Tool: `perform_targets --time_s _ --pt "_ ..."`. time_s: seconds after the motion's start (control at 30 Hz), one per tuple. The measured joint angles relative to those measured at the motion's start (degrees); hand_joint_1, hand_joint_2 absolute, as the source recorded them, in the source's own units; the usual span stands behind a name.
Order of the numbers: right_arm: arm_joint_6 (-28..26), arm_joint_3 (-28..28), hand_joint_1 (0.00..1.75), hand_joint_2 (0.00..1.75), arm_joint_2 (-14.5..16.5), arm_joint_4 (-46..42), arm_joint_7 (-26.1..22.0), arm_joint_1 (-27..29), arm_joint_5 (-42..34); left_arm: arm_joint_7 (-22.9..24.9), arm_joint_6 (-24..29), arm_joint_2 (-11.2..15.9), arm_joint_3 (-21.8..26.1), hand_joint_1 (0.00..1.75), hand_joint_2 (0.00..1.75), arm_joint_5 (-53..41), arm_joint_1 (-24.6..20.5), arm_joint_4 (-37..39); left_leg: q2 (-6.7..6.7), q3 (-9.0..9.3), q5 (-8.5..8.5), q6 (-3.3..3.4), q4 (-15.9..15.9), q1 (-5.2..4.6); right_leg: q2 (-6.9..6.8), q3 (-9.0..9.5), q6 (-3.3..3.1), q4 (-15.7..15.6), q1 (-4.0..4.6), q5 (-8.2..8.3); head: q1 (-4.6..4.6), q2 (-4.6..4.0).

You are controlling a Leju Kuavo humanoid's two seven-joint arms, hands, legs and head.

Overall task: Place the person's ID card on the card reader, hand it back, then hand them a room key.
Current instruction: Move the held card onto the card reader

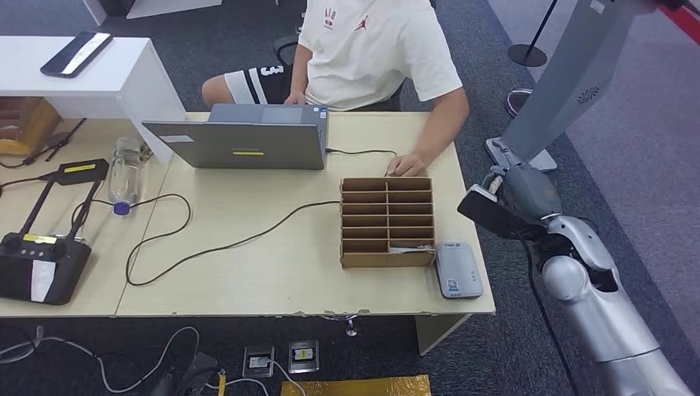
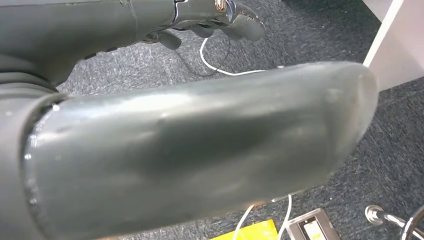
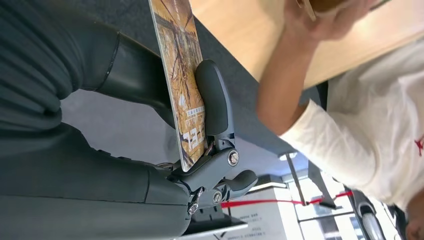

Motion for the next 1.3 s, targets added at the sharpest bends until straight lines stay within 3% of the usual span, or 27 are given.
perform_targets --time_s 1.3 --pt "-1.5 7.5 1.75 1.75 1.6 6.2 1.8 7.2 -3.4 0.6 0.1 0.3 0.3 0.00 0.00 0.4 1.5 -0.5 0.01 0.01 0.00 0.00 0.0 0.00 0.01 -0.01 -0.01 0.0 0.00 -0.01 0.00 0.00"
